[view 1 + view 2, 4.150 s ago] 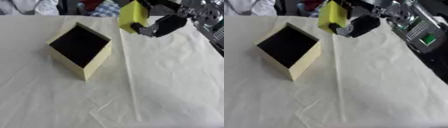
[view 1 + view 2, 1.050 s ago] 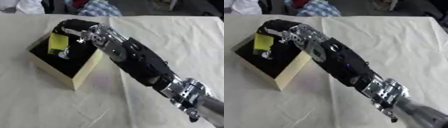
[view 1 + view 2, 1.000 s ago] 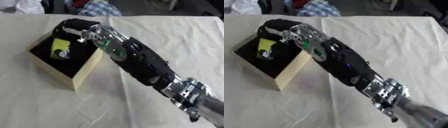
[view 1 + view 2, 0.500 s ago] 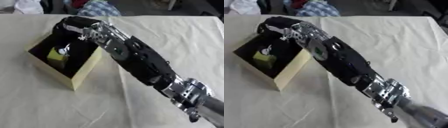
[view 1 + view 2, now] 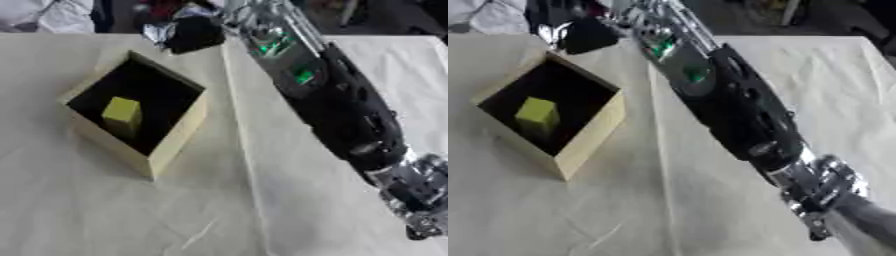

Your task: Pick up objects on the table and place them in the box.

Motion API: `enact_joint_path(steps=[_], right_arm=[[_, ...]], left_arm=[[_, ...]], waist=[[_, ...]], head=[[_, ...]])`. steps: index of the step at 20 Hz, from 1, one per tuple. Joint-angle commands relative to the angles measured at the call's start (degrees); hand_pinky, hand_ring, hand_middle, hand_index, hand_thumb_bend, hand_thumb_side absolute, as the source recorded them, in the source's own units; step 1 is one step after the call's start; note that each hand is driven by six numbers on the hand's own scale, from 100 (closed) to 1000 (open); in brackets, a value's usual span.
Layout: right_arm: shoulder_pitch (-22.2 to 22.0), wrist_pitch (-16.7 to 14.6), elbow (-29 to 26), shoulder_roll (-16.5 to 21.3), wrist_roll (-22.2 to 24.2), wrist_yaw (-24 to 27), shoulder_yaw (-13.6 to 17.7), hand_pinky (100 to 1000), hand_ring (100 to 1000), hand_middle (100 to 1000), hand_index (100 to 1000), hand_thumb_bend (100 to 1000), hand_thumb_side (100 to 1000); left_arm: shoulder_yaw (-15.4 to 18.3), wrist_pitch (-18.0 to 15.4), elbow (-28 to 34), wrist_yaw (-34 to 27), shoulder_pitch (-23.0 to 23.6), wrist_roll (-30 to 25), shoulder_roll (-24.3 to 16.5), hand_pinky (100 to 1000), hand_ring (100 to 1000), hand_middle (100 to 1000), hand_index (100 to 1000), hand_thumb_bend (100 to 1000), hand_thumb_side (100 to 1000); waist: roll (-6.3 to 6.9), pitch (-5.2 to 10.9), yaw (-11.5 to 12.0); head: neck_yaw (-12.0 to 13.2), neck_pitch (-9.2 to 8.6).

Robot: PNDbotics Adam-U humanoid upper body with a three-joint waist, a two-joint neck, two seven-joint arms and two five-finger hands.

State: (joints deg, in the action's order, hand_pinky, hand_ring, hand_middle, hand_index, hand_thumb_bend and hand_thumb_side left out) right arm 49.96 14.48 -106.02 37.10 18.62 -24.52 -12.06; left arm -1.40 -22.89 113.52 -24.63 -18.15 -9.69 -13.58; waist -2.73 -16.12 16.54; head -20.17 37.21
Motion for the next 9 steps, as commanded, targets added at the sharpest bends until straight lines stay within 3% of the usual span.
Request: enact_joint_path(steps=[1, 5, 9], right_arm=[[-1.90, 1.57, -7.34, 6.17, -4.37, 6.85, 4.46, 659, 674, 607, 825, 100, 526], [-6.95, -2.30, -8.50, 10.94, -11.08, 13.37, 8.78, 654, 672, 603, 817, 100, 517], [-12.55, -6.28, -8.57, 14.29, -16.93, 15.95, 12.73, 645, 666, 598, 809, 100, 513]], left_arm=[[0.78, 0.13, 1.07, 0.95, 0.22, 0.61, -1.41, 709, 796, 854, 662, 100, 695], [1.01, 0.26, 1.07, 1.78, 1.18, 1.04, -1.61, 709, 797, 856, 661, 100, 697], [1.26, 0.30, 1.07, 2.48, 1.86, 1.43, -1.74, 709, 798, 858, 660, 100, 698]], waist=[[0.44, 1.55, -0.45], [0.76, 2.00, -1.56], [1.09, 2.17, -2.53]], head=[[2.03, 0.32], [3.60, 0.42], [4.61, 0.67]])
